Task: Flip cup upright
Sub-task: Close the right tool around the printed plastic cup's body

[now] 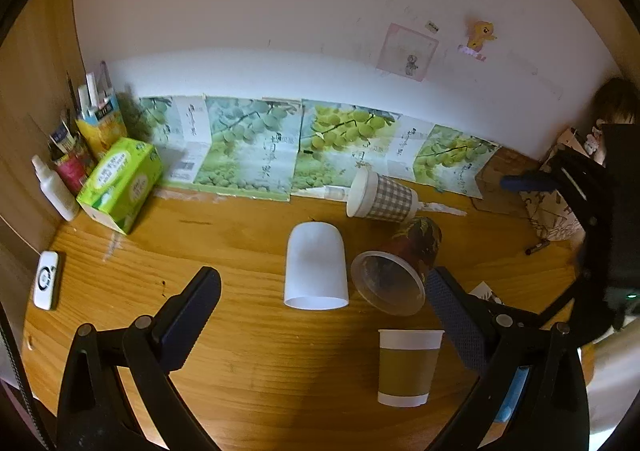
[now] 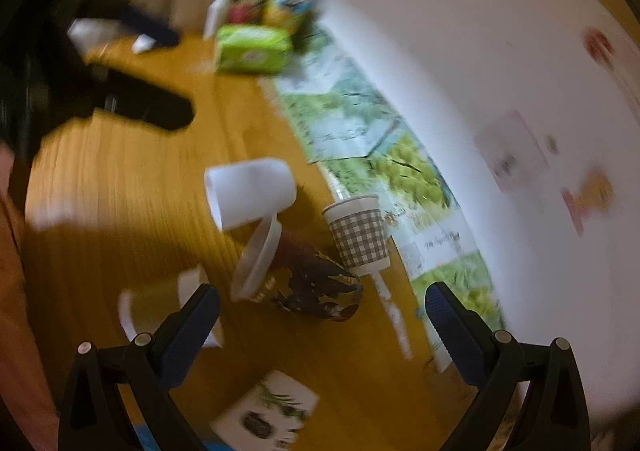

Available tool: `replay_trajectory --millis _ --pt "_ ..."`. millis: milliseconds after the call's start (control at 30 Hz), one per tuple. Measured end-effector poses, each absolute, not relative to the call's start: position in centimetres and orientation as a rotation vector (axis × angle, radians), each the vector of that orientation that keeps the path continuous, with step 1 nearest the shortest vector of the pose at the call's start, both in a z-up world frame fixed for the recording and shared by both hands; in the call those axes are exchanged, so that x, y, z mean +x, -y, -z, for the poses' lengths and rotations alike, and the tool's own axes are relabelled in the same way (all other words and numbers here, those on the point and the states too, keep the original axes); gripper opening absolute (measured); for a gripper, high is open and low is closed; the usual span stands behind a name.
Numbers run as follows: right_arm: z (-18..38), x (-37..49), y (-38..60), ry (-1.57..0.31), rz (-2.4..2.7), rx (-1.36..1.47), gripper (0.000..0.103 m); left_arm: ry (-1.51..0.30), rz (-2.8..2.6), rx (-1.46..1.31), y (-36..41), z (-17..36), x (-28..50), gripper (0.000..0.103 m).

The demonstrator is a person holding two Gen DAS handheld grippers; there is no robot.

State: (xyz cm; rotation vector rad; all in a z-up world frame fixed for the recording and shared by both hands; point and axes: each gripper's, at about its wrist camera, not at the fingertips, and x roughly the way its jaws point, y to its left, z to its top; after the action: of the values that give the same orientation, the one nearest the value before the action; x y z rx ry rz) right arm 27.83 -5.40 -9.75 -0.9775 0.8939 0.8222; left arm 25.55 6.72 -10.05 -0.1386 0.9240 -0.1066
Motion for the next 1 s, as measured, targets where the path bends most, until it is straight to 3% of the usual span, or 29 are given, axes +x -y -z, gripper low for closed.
replay_trajectory --millis 367,1000 --pt "14.7 29.7 4.3 -0.864 -1.037 -1.335 0.097 -0.987 0.150 -0.236 -7.3 12.2 25.4 0.102" --pt "21.5 31.2 1.7 -1.048 -1.330 -1.283 0.089 -1.053 0.339 -0.437 -8.3 15.4 28.0 0.102"
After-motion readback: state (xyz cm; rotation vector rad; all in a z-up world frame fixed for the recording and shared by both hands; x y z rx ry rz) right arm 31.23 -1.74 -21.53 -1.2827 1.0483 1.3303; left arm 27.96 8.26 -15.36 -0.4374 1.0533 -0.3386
